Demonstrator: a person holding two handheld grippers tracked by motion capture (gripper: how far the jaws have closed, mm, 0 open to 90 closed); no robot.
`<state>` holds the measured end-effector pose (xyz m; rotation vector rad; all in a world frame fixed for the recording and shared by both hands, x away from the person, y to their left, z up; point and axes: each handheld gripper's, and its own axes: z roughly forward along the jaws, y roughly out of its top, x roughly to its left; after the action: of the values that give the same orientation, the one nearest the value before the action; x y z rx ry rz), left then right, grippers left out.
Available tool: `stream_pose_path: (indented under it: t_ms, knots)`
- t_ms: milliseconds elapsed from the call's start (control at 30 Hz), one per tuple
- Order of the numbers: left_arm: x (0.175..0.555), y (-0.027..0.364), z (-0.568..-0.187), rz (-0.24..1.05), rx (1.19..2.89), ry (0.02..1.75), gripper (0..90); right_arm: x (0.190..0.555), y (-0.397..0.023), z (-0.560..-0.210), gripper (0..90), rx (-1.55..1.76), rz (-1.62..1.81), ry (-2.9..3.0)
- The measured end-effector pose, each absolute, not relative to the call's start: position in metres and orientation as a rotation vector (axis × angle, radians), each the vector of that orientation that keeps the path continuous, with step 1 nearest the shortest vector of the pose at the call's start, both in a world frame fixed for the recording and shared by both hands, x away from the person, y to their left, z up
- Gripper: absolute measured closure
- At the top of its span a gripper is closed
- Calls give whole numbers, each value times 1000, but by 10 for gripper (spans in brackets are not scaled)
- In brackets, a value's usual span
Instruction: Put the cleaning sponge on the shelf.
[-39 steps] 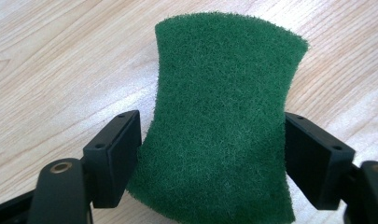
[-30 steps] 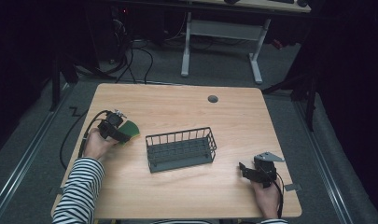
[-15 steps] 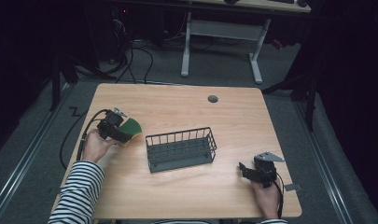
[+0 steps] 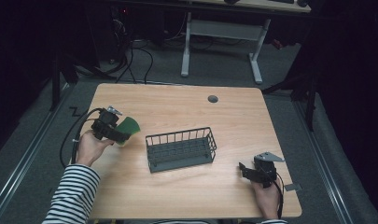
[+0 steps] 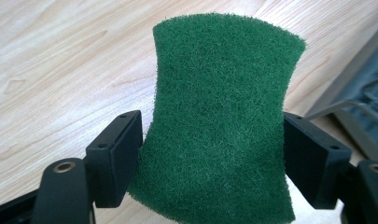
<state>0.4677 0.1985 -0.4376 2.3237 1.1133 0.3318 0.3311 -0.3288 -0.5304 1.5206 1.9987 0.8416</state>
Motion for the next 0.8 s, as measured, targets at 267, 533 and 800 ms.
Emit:
stream_pose_path:
  t_ms: [267,533,800]
  knots:
    - [458,201,-422,308,2309,1133,262,331,-329,-530,296,1520,842,1999]
    - [445,190,-397,275,2288,1075,262,331,-329,-530,296,1520,842,2000]
    - [433,168,-375,271,2297,989,262,331,-329,-530,294,1520,841,2000]
